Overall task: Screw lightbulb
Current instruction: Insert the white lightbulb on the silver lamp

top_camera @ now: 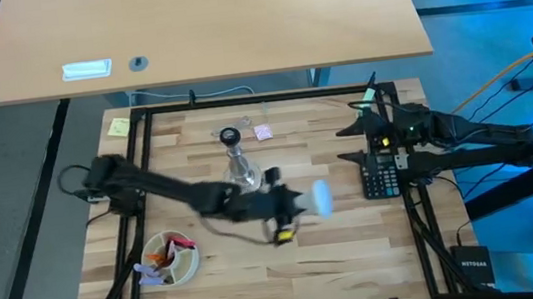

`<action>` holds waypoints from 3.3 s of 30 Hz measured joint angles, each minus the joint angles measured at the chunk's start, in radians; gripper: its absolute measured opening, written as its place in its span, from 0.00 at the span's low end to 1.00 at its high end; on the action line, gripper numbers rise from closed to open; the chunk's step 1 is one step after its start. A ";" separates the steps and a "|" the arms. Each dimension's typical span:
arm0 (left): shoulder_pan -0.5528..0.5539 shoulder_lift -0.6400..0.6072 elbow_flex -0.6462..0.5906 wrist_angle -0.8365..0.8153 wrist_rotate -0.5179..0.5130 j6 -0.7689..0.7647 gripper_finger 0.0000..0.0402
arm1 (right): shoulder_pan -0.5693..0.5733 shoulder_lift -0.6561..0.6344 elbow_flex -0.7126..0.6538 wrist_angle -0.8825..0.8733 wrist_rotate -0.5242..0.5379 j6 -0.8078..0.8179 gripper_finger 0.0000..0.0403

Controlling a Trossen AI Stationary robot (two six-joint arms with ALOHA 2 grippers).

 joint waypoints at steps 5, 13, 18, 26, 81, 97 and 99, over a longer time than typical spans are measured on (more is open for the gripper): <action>-0.109 -0.151 -0.222 0.215 -0.130 -0.082 0.32 | 0.063 0.001 -0.105 0.240 -0.066 0.064 0.80; -0.183 -0.226 -0.391 0.661 -0.241 -0.008 0.32 | 0.309 0.171 -0.187 0.848 0.040 0.026 0.80; -0.178 -0.230 -0.391 0.778 -0.244 0.082 0.32 | 0.347 0.344 -0.163 1.098 0.112 0.069 0.80; -0.147 -0.232 -0.390 0.832 -0.253 0.115 0.32 | 0.348 0.531 0.001 1.110 -0.045 0.075 0.80; -0.103 -0.241 -0.389 0.773 -0.300 0.095 0.34 | 0.346 0.688 0.194 1.083 -0.016 -0.065 0.10; -0.157 -0.434 -0.391 0.709 -0.403 0.219 0.34 | 0.346 0.465 0.194 0.595 0.194 -0.167 0.48; -0.157 -0.477 -0.391 0.705 -0.440 0.248 0.34 | 0.344 0.463 0.187 0.537 0.324 -0.221 0.57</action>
